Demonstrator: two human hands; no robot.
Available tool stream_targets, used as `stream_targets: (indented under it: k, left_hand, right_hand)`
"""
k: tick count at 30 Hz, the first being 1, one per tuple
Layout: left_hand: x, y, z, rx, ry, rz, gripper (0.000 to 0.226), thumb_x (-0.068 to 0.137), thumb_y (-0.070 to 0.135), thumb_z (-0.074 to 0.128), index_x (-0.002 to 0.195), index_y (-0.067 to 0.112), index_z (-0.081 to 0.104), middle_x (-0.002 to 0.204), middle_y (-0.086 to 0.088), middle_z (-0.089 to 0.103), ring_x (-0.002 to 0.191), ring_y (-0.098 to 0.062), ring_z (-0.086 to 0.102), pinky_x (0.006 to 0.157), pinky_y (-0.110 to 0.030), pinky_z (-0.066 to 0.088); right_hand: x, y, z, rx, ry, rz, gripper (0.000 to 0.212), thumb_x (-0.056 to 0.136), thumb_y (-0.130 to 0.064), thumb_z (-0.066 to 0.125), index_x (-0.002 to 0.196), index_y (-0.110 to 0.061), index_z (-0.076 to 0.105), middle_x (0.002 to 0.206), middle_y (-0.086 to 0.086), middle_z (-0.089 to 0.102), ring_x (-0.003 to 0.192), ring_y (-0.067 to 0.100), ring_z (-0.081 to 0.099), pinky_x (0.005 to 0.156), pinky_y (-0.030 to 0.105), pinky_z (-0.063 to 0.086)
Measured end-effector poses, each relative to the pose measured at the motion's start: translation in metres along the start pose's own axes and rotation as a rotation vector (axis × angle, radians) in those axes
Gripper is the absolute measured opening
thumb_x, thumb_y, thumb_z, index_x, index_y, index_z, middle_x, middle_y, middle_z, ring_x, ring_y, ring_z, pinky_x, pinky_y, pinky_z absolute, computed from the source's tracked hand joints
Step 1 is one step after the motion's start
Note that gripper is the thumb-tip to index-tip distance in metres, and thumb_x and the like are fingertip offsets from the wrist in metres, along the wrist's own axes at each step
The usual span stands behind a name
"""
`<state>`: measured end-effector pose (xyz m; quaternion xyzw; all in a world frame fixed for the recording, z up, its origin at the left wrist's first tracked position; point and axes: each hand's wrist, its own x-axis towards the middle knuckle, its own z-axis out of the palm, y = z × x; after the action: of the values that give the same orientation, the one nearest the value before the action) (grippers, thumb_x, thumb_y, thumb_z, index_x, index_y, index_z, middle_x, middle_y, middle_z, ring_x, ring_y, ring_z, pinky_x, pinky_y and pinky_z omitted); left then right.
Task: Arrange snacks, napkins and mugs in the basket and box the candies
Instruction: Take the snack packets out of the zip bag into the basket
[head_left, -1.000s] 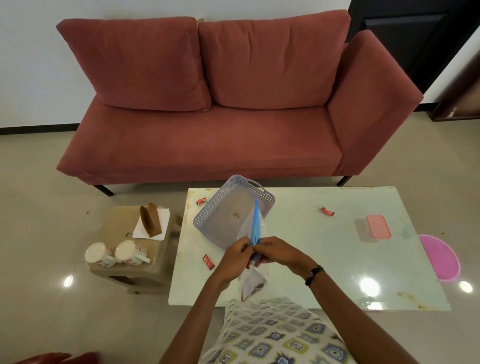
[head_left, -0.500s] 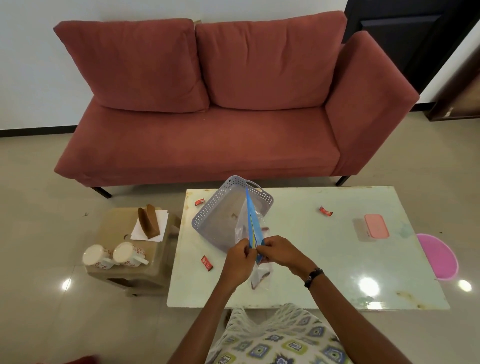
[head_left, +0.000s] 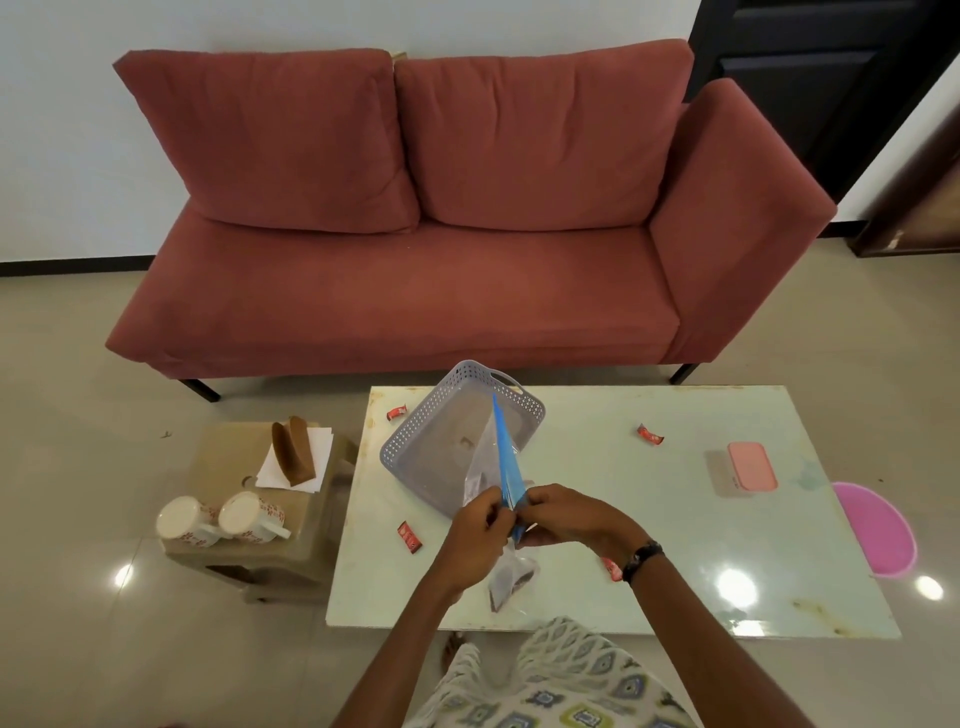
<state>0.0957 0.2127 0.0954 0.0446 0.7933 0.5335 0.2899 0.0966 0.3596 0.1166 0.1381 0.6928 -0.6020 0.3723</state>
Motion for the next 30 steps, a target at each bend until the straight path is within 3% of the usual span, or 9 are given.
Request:
stream_targets:
  k: [6,10,12,17,21,25,30]
  left_hand:
    - [0.002,-0.001,-0.002,-0.084,-0.006,-0.064,0.02,0.093,0.01,0.042,0.073,0.012,0.046,0.065,0.001,0.05,0.056,-0.009,0.045,0.055,-0.02,0.042]
    - [0.004,0.007,-0.004,-0.031,-0.067,-0.181,0.025,0.092,0.019,0.044,0.068,0.016,0.048,0.063,-0.002,0.053,0.055,-0.011,0.047,0.054,-0.021,0.042]
    - [0.005,0.012,-0.003,0.044,-0.085,-0.217,0.027,0.094,0.026,0.043,0.07,0.017,0.048,0.063,-0.001,0.054,0.055,-0.011,0.048,0.052,-0.02,0.042]
    - [0.01,0.021,-0.006,0.111,-0.119,-0.187,0.023,0.095,0.016,0.034,0.083,0.012,0.053,0.066,0.0,0.054,0.057,-0.01,0.047,0.052,-0.02,0.04]
    - [0.008,0.02,-0.009,-0.016,-0.13,-0.189,0.025,0.094,0.012,0.036,0.074,0.013,0.052,0.063,-0.001,0.05,0.053,-0.008,0.041,0.051,-0.018,0.036]
    - [0.004,0.018,-0.007,-0.03,-0.119,-0.176,0.026,0.094,0.011,0.038,0.072,0.014,0.052,0.06,0.001,0.05,0.05,-0.006,0.041,0.048,-0.015,0.036]
    - [0.002,0.015,-0.004,0.032,-0.018,-0.197,0.019,0.092,0.013,0.044,0.083,0.007,0.059,0.06,0.0,0.055,0.05,-0.006,0.048,0.047,-0.014,0.041]
  right_hand:
    - [-0.01,0.011,-0.002,0.205,-0.054,-0.122,0.034,0.093,-0.006,0.054,0.069,-0.025,0.07,0.083,-0.001,0.072,0.082,0.011,0.068,0.082,0.021,0.054]
    - [-0.005,0.017,0.002,-0.035,0.061,-0.166,0.008,0.09,-0.005,0.056,0.085,-0.007,0.062,0.085,0.004,0.069,0.073,0.005,0.067,0.073,0.015,0.055]
    - [-0.003,0.016,0.002,-0.088,0.102,-0.192,0.007,0.089,-0.003,0.053,0.091,0.0,0.059,0.084,0.005,0.067,0.069,0.003,0.067,0.067,0.013,0.054]
    - [-0.007,0.014,0.01,-0.008,0.21,-0.18,0.023,0.09,-0.01,0.055,0.067,-0.007,0.058,0.078,0.008,0.067,0.067,0.007,0.067,0.064,0.014,0.054]
    - [-0.006,0.015,0.006,0.017,0.207,-0.113,0.014,0.087,-0.016,0.058,0.076,-0.007,0.062,0.08,0.006,0.07,0.074,0.01,0.068,0.08,0.023,0.058]
    - [-0.01,0.01,0.003,-0.022,0.182,-0.083,0.02,0.087,-0.017,0.061,0.068,-0.013,0.061,0.071,0.0,0.069,0.065,0.004,0.068,0.066,0.013,0.054]
    - [-0.007,0.019,0.011,-0.145,0.349,-0.064,0.027,0.082,-0.021,0.065,0.058,-0.014,0.053,0.07,0.01,0.07,0.065,0.015,0.065,0.065,0.022,0.049]
